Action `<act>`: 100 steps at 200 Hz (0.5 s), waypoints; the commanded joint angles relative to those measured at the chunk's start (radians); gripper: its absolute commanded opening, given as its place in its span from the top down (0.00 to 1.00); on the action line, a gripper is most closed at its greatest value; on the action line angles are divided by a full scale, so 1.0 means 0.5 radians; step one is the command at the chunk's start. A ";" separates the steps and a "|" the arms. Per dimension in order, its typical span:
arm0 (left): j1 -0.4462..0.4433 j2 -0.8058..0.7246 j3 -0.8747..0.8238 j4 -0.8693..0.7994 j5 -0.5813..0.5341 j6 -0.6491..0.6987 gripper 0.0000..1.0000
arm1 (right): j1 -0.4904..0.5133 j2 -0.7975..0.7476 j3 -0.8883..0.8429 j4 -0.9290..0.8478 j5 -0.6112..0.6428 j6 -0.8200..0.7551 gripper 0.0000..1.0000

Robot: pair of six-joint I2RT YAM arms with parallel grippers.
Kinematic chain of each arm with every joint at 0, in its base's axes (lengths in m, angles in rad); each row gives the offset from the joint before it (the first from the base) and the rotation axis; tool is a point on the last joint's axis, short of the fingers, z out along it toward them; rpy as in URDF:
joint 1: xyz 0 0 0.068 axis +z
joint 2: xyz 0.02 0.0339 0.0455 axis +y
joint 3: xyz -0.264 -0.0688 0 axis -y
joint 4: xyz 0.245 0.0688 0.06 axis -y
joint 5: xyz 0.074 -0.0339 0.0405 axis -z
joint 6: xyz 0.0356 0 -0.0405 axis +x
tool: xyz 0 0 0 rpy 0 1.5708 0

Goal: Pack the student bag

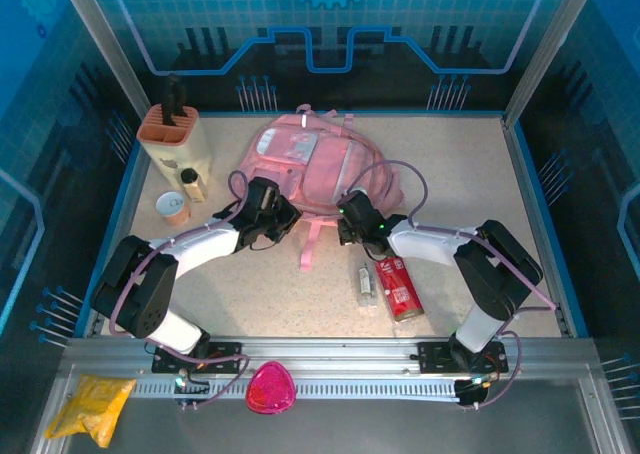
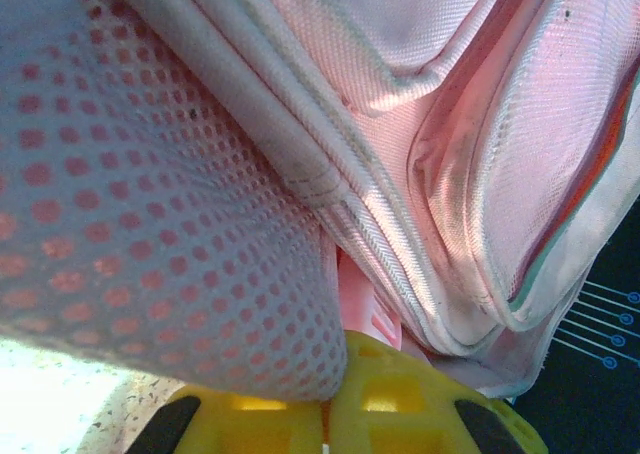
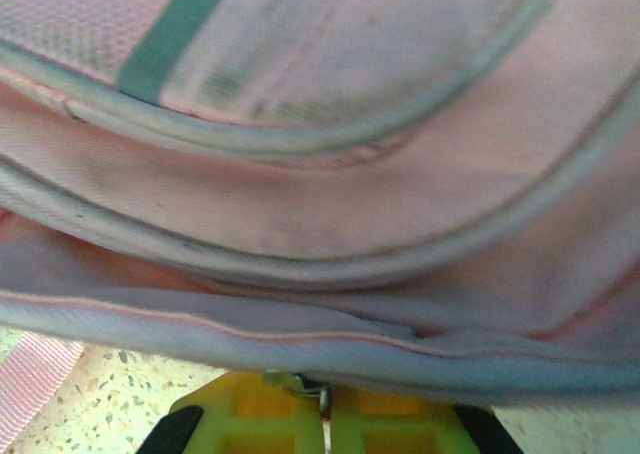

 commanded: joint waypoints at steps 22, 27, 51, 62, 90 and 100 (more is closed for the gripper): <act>0.167 0.058 0.110 0.017 0.019 0.114 1.00 | -0.190 -0.284 -0.167 -0.373 0.089 0.200 1.00; 0.184 0.083 0.140 0.009 0.030 0.119 1.00 | -0.201 -0.305 -0.174 -0.388 0.080 0.189 1.00; 0.226 0.206 0.336 -0.079 0.013 0.215 1.00 | -0.185 -0.357 -0.163 -0.425 0.013 0.103 1.00; 0.235 0.273 0.443 -0.130 0.021 0.251 1.00 | -0.154 -0.343 -0.149 -0.422 -0.085 0.112 1.00; 0.270 0.419 0.583 -0.108 0.040 0.301 1.00 | 0.078 -0.251 0.005 -0.452 -0.141 0.168 1.00; 0.295 0.452 0.637 -0.144 0.046 0.348 1.00 | 0.170 -0.205 0.065 -0.409 -0.165 0.163 1.00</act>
